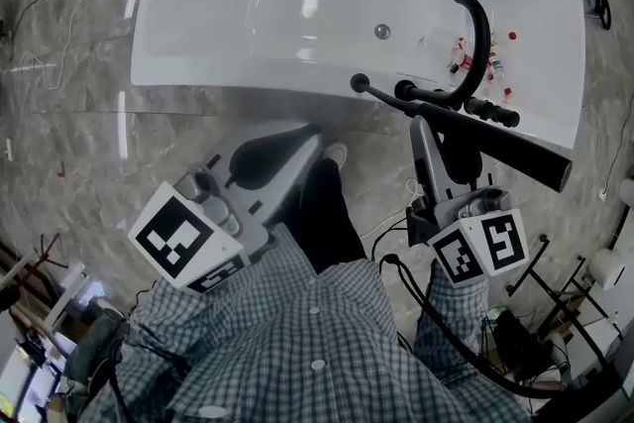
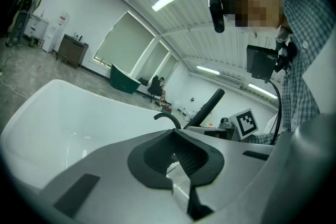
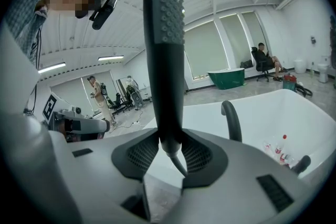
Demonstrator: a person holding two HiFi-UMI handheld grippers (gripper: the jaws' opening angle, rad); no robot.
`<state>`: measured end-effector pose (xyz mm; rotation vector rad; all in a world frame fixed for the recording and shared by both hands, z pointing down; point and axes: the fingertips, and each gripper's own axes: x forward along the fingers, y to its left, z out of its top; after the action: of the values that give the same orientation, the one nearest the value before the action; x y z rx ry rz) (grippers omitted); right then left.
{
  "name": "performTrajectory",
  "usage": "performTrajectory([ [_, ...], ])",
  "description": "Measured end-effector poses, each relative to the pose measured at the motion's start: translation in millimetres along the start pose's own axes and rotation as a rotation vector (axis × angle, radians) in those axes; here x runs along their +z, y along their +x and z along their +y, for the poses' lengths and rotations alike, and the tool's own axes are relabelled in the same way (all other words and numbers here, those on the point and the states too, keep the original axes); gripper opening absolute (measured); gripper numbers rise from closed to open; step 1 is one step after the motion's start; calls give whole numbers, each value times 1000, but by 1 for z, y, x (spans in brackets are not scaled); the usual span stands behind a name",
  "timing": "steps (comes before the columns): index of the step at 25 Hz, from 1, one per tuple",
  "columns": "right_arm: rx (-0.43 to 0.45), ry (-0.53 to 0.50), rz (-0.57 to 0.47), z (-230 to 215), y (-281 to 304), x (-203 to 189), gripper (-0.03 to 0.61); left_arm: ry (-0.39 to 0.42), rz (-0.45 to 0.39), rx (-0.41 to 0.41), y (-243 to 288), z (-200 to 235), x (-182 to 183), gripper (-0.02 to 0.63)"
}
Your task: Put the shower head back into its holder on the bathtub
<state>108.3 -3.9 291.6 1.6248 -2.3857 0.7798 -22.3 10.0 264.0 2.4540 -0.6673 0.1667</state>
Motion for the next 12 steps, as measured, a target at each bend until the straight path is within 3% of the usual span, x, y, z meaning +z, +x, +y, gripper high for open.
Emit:
performTrajectory([
  [12,6,-4,22,-10,13,-20,132,-2,17,10,13,13,-21,9],
])
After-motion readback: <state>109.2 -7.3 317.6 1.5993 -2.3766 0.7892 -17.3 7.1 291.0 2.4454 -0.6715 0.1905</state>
